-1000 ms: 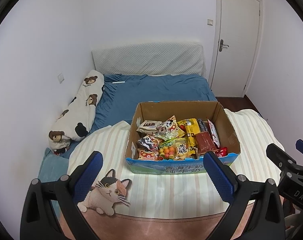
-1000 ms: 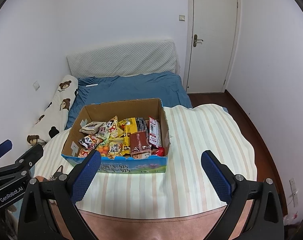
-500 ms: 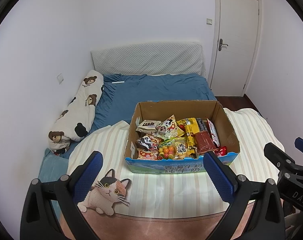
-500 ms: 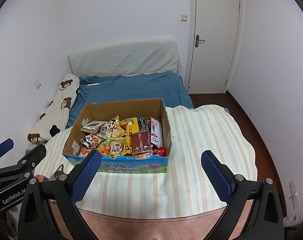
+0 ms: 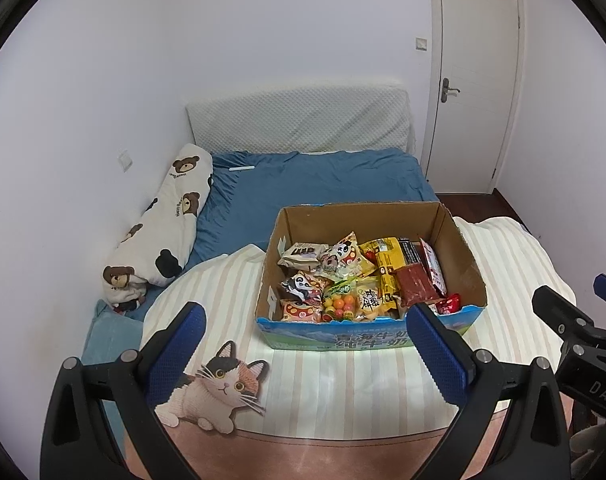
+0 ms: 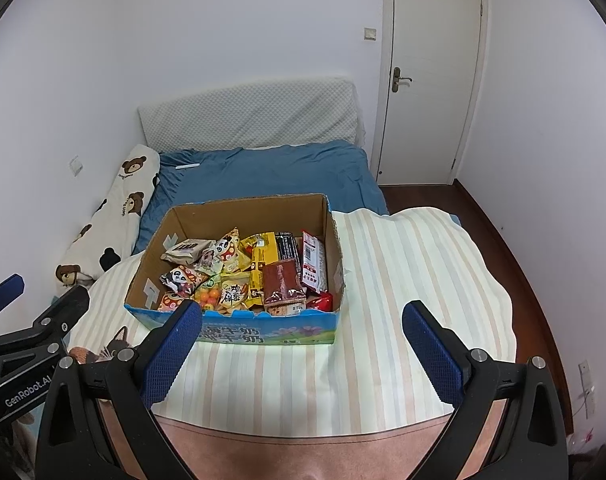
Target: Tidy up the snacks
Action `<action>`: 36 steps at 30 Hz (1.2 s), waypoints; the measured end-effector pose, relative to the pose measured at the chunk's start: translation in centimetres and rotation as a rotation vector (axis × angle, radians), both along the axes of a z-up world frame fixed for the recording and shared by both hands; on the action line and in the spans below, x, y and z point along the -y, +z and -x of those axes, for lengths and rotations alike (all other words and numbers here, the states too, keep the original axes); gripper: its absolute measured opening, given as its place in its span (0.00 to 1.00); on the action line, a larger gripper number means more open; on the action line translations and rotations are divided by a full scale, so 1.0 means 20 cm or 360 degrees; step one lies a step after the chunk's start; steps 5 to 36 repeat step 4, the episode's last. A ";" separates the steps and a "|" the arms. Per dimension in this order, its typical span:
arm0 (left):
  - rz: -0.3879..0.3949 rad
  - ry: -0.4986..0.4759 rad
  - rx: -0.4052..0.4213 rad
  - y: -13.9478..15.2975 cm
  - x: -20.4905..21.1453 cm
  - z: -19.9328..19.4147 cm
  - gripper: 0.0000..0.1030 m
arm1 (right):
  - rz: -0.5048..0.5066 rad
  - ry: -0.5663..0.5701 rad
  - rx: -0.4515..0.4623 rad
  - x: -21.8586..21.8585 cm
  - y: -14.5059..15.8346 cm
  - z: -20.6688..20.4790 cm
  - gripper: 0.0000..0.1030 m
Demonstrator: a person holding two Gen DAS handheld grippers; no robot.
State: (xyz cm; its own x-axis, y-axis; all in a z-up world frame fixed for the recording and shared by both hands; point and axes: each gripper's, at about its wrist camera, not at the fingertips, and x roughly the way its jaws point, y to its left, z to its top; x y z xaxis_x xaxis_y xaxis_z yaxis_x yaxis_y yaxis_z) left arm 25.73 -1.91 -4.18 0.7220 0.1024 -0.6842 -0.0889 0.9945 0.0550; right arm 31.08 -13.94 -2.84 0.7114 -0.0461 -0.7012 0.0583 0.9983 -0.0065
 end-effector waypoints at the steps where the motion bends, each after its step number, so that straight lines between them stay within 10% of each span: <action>1: -0.0005 -0.0001 0.0004 0.00 0.00 0.00 1.00 | 0.0003 0.0001 0.0000 0.00 0.00 0.00 0.99; 36: 0.0005 -0.0014 0.0005 0.01 0.00 0.01 1.00 | 0.0002 0.0002 -0.0001 0.01 0.00 0.00 0.99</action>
